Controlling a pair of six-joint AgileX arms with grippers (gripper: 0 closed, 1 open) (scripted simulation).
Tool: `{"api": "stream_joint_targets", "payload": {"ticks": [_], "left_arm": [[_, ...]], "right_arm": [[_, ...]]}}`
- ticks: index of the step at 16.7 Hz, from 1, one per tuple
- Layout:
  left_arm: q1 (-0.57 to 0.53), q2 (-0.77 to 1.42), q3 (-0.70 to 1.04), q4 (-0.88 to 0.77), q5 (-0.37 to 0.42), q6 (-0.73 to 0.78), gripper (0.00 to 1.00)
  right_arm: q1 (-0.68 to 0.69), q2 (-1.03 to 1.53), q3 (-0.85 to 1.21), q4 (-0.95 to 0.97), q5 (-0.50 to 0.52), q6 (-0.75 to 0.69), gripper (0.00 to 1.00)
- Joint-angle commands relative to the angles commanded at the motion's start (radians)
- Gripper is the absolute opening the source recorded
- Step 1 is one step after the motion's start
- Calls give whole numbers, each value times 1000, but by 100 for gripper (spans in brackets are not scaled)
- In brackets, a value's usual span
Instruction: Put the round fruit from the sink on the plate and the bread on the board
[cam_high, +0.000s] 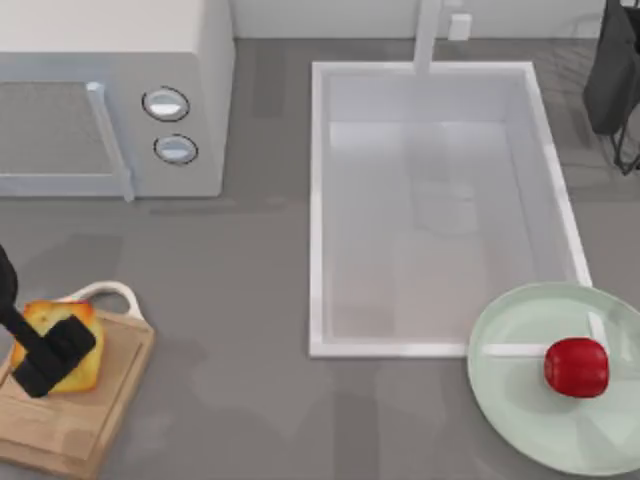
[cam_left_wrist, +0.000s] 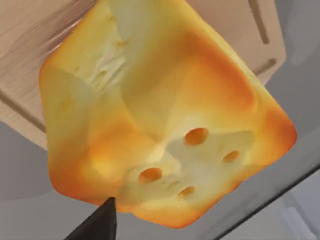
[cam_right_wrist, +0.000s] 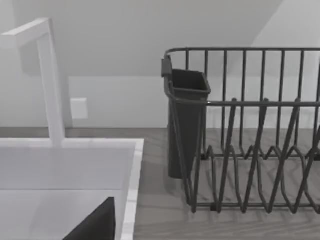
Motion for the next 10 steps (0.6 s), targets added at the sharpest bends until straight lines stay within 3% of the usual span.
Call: {"api": "stream_joint_targets", "payload": {"ticks": [10], "left_arm": [[62, -581, -456, 245, 4, 1499, 100]], "right_arm": [[0, 0, 0, 0, 0, 0, 100]]}}
